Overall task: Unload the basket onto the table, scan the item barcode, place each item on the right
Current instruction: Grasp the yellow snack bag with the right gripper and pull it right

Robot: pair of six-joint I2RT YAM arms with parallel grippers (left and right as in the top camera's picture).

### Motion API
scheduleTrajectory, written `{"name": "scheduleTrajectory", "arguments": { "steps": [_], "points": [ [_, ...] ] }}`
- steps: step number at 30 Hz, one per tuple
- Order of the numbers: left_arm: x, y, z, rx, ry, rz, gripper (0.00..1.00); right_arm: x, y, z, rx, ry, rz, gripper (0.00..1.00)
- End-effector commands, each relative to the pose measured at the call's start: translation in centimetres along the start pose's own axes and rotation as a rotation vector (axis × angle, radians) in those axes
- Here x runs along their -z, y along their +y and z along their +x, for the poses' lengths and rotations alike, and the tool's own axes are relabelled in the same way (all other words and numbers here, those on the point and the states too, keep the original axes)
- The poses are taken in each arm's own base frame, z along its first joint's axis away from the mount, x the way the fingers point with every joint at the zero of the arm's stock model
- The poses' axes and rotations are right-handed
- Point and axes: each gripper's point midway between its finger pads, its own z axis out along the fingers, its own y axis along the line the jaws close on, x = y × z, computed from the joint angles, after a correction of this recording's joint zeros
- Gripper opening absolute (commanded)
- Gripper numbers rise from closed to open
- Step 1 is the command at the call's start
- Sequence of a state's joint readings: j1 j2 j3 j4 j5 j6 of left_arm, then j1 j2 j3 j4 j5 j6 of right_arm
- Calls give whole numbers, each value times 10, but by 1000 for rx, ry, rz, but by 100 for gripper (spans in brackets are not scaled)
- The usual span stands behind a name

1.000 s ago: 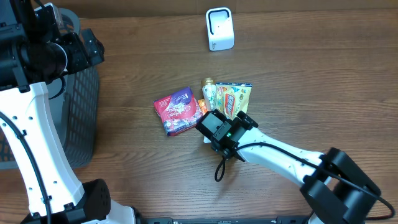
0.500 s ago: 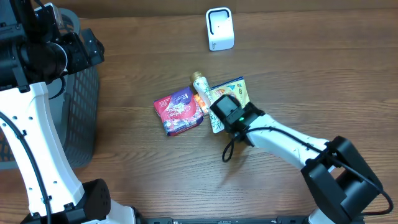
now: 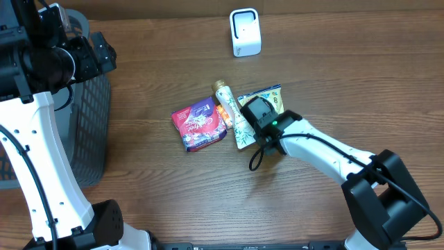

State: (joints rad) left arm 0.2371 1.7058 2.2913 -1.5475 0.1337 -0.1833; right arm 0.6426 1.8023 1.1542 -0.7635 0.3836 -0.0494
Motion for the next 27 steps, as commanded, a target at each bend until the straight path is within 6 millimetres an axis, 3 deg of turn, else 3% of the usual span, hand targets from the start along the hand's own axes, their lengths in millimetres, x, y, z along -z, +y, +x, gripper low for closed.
{"name": "scheduleTrajectory", "arguments": {
  "steps": [1,4,9,16,20,27],
  "points": [
    [5,-2,-3,-11,-21,-1,100,34,-29,-39,-204,-95,-2,3],
    [5,-2,-3,-10,-21,-1,100,64,-43,-57,-290,-116,-111,4],
    [5,-2,-3,-11,-21,-1,100,108,-40,-78,-393,-148,-517,4],
    [5,-2,-3,-10,-21,-1,100,132,-46,-64,-562,-78,-992,4],
    [5,-2,-3,-10,-21,-1,100,131,-46,-50,-644,-14,-1119,4],
    [5,-2,-3,-10,-21,-1,100,95,-26,-26,-867,169,-1155,4]
  ]
}}
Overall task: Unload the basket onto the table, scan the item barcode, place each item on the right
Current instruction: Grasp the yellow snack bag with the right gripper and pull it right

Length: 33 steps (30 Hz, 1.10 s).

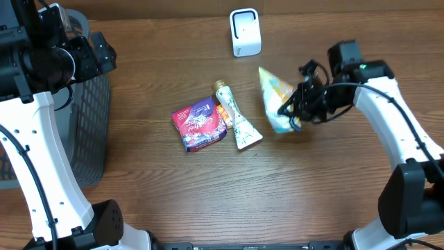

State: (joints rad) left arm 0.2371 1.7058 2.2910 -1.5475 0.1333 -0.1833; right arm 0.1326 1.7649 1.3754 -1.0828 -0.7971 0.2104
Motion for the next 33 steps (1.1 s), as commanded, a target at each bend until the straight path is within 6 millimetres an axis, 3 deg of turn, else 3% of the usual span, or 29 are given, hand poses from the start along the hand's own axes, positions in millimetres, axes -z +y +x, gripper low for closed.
{"name": "scheduleTrajectory", "arguments": {
  "steps": [1,7,12,14,17,18,23,27,29,31,33],
  "points": [
    [5,-2,-3,-10,-21,0,100,-9,-3,4,-148,19,-74,4],
    [5,-2,-3,-11,-21,0,100,3,-63,-22,-354,-141,92,5],
    [5,-2,-3,-11,-21,0,100,40,-129,-38,-446,-297,329,29],
    [5,-2,-3,-10,-21,0,100,52,-144,-36,-488,-318,364,26],
    [5,-2,-3,-11,-21,0,100,54,-135,-35,-456,-285,269,6],
    [5,-2,-3,-11,-21,0,100,52,-130,-35,-431,-271,243,7],
    [5,-2,-3,-11,-21,0,100,56,-119,-32,-305,-231,261,24],
    [5,-2,-3,-11,-21,0,100,74,-118,-34,-282,-244,395,33],
    [5,-2,-3,-10,-21,0,100,88,-115,-35,-267,-257,485,47],
    [5,-2,-3,-11,-21,0,100,101,-110,-37,-239,-273,583,72],
    [5,-2,-3,-11,-21,0,100,107,-104,-39,-201,-289,665,84]
  ]
}}
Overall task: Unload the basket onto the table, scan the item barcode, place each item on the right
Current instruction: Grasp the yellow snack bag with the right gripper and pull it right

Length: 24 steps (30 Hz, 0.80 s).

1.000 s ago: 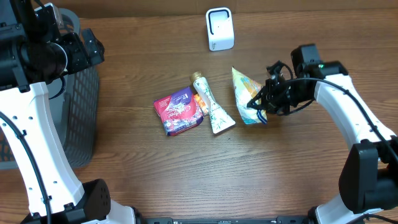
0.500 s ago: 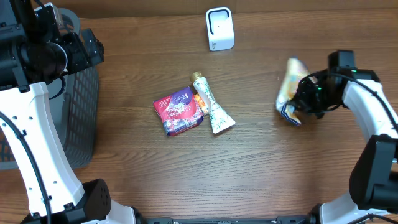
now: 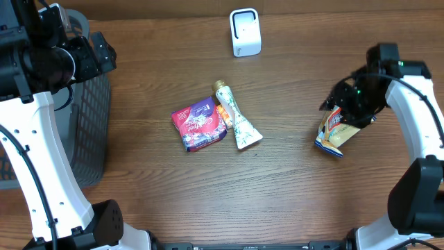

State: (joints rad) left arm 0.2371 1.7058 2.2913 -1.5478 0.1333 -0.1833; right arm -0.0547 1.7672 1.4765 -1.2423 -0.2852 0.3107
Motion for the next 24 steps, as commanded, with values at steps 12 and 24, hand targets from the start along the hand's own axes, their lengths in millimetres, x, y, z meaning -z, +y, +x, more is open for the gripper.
{"name": "scheduleTrajectory", "arguments": {
  "steps": [12,24],
  "points": [
    [5,-2,-3,-10,-21,0,100,-8,-8,-13,110,-316,670,97],
    [5,-2,-3,-10,-21,0,100,-53,-30,0,179,-306,918,96]
  ]
}}
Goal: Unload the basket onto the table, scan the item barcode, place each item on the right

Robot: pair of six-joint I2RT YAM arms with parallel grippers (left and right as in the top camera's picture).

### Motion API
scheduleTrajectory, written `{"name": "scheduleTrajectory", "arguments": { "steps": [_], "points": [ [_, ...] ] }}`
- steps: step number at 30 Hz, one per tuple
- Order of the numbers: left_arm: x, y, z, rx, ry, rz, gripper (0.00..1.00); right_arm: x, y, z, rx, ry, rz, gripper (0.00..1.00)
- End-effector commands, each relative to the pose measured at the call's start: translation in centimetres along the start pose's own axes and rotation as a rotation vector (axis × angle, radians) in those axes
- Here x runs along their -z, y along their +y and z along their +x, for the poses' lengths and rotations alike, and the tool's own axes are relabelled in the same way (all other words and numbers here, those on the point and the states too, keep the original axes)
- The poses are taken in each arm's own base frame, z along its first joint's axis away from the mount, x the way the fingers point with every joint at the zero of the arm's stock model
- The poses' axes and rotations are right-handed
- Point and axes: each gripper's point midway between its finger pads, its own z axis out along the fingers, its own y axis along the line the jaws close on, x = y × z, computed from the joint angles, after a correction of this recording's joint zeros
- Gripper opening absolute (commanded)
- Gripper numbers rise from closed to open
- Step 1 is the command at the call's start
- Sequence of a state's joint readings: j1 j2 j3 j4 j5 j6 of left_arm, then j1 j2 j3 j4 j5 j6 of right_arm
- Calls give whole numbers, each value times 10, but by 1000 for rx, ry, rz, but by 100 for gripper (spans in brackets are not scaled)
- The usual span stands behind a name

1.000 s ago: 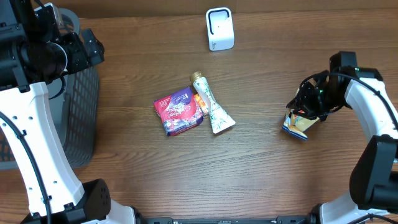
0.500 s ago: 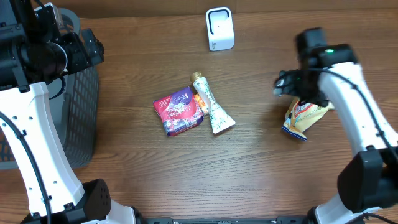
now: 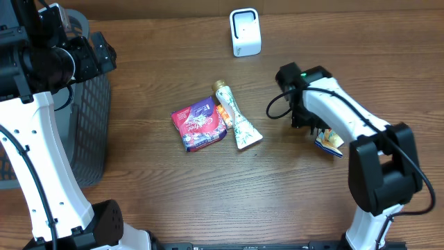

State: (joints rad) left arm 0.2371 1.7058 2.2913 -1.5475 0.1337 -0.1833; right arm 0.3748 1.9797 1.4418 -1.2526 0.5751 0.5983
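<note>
A yellow and blue snack packet point(image 3: 331, 142) lies on the table at the right, partly under my right arm. My right gripper point(image 3: 309, 125) points down just left of the packet, at its edge. Its fingers are dark and bunched, so I cannot tell whether they are open or whether they touch the packet. The white barcode scanner point(image 3: 245, 32) stands at the back, in the middle of the table. My left gripper point(image 3: 105, 54) hangs high at the far left over the basket, and its jaws are hard to make out.
A red and purple packet point(image 3: 200, 123) and a cream tube point(image 3: 234, 114) lie side by side mid-table. A dark mesh basket point(image 3: 94, 132) stands at the left edge. The right arm's cable point(image 3: 276, 107) loops out left of the wrist.
The right wrist has swung from the far right to left of the packet, and the gripper now points down at its left edge. The packet lies almost where it was. The left arm is still.
The right gripper was down on the snack packet beside the tube. Then it held the packet up in front of the scanner. Then the packet was low at the right of the table, still in the gripper. Now it lies there and the arm has turned around it.
</note>
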Motion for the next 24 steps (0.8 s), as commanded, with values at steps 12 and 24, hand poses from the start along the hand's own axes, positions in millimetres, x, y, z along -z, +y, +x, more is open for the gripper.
{"name": "scheduleTrajectory", "arguments": {
  "steps": [12,24],
  "points": [
    [5,-2,-3,-10,-21,-1,100,-32,5,21,-59,123,31,55],
    [5,-2,-3,-10,-21,-1,100,10,73,21,-102,253,-400,4]
  ]
}}
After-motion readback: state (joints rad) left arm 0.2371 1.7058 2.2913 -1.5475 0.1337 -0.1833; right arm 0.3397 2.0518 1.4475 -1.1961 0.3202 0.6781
